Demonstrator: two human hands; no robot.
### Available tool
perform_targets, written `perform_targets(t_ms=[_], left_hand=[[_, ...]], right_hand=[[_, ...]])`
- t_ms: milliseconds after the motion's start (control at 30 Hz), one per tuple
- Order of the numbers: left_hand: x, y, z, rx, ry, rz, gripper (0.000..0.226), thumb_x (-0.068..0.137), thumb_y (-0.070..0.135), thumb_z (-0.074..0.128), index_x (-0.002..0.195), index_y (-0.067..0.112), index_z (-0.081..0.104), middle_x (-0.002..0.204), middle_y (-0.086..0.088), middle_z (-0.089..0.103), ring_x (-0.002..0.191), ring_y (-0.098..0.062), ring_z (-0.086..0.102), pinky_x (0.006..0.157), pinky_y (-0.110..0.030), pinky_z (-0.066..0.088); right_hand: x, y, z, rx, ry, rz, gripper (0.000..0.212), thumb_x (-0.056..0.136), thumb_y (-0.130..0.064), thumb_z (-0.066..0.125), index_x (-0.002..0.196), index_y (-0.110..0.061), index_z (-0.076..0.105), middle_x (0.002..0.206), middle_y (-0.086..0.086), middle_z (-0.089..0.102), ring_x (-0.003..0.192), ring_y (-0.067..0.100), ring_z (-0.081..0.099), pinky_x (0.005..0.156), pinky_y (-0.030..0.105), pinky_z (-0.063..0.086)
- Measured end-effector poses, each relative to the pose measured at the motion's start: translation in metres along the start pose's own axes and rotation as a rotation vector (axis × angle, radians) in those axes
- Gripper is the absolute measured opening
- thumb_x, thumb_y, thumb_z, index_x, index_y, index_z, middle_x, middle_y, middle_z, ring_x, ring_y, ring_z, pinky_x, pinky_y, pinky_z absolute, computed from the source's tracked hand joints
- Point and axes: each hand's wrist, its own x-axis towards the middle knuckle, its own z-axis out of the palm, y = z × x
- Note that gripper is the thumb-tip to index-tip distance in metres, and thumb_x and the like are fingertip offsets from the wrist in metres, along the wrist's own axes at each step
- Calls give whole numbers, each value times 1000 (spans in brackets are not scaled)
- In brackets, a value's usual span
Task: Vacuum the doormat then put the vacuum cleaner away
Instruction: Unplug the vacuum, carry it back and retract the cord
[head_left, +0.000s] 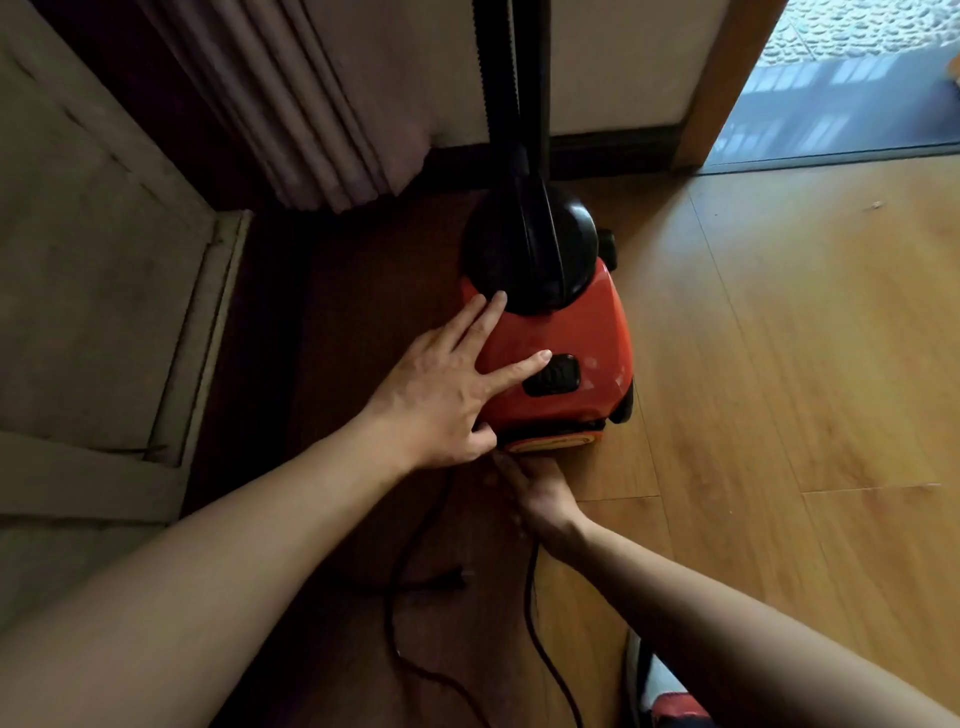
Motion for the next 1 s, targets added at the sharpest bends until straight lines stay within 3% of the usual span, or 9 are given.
perform_targets(t_ms=[167, 367, 533, 733, 933, 1000], left_hand=[[-2, -3, 5, -10, 42, 5, 95, 82, 48, 60, 151, 54, -5, 163, -12, -26, 153, -29, -17, 121, -50, 21], [-2, -6, 10, -42, 93, 17, 92, 82, 51, 60, 153, 52, 1, 165, -11, -21, 154, -30, -12, 121, -50, 20], [0, -1, 11, -45, 87, 2, 94, 82, 55, 60, 151, 53, -4, 165, -11, -19, 153, -30, -12, 119, -51, 19], [1, -2, 10, -35, 91, 5, 95, 80, 57, 60, 153, 51, -1, 166, -14, -15, 154, -33, -7, 116, -54, 27], [1, 1, 7, -10, 39, -21, 99, 82, 48, 60, 148, 56, -15, 163, -9, -28, 152, -30, -18, 119, -52, 26], [2, 2, 6, 2, 10, -29, 100, 83, 46, 59, 147, 56, -17, 161, -9, -32, 152, -29, -21, 120, -53, 24]], right_hand=[[4, 8, -57, 87, 74, 128, 25, 103, -24, 57, 104, 0, 61, 62, 1, 50, 41, 10, 40, 36, 25, 33], [-10, 0, -116, 133, 99, 161, 20, 96, -22, 68, 81, -9, 62, 55, -3, 41, 47, 10, 33, 44, 24, 25], [-14, -15, -136, 567, 77, 220, 23, 95, -19, 62, 72, -17, 58, 57, -8, 33, 43, 5, 26, 38, 18, 17], [-37, -49, -112, 809, -61, 150, 26, 100, -24, 46, 82, -13, 62, 58, -6, 34, 38, 5, 26, 35, 17, 16], [-62, -52, -50, 667, -76, -30, 28, 108, -33, 38, 111, -15, 58, 61, -2, 33, 38, 6, 23, 36, 17, 17], [-69, -53, -29, 608, -99, -32, 30, 108, -34, 39, 126, -16, 55, 62, -4, 32, 42, 6, 27, 36, 20, 30]])
